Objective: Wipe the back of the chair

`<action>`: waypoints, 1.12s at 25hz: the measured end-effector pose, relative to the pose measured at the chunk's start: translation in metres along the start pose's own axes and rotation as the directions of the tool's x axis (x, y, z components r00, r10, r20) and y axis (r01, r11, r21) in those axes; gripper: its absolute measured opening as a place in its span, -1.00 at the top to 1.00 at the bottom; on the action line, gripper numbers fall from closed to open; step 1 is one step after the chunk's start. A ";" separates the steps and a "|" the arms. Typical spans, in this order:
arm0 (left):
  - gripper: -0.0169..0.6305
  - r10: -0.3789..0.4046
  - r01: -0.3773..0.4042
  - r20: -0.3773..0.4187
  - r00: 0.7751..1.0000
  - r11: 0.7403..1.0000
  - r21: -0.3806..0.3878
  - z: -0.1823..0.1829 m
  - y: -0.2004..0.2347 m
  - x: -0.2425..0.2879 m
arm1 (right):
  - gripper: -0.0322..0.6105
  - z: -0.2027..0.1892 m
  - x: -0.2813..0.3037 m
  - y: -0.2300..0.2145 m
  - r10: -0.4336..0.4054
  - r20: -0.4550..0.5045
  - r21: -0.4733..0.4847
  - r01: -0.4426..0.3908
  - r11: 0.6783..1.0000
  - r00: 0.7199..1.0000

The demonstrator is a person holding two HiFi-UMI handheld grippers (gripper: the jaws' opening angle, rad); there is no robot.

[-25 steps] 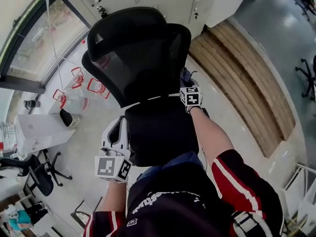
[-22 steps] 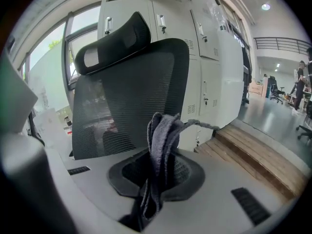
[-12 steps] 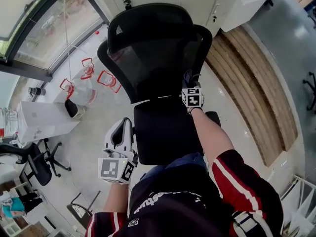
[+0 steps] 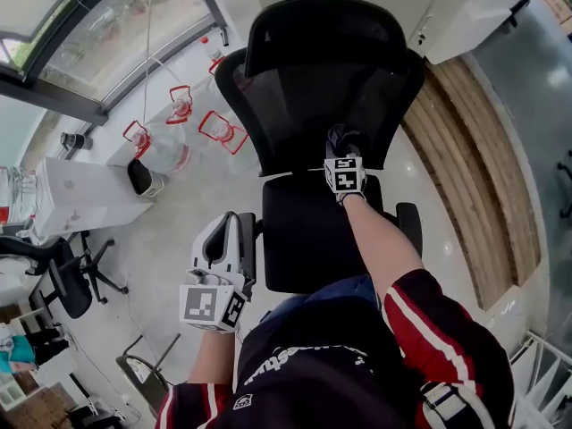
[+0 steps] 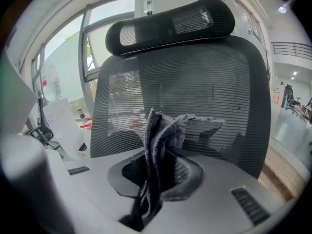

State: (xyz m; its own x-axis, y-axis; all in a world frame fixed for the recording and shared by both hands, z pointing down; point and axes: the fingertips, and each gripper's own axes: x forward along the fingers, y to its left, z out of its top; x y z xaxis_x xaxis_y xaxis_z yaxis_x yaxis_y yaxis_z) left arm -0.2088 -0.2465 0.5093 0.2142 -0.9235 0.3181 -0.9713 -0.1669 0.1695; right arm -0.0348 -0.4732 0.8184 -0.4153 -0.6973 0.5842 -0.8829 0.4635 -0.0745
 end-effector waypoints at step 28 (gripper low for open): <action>0.87 0.174 -0.171 0.034 0.984 0.981 -0.094 -0.020 0.113 -0.100 | 0.69 0.050 0.032 0.269 0.403 0.002 -0.172 -0.397 0.902 0.915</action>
State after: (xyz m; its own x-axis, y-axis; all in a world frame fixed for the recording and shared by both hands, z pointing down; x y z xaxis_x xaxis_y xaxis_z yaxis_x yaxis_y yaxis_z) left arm -0.3383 -0.1659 0.5154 0.0377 -0.9498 0.3105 -0.9794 0.0265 0.2000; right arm -0.2962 -0.3984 0.7772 -0.7363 -0.4525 0.5031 -0.5938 0.7886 -0.1596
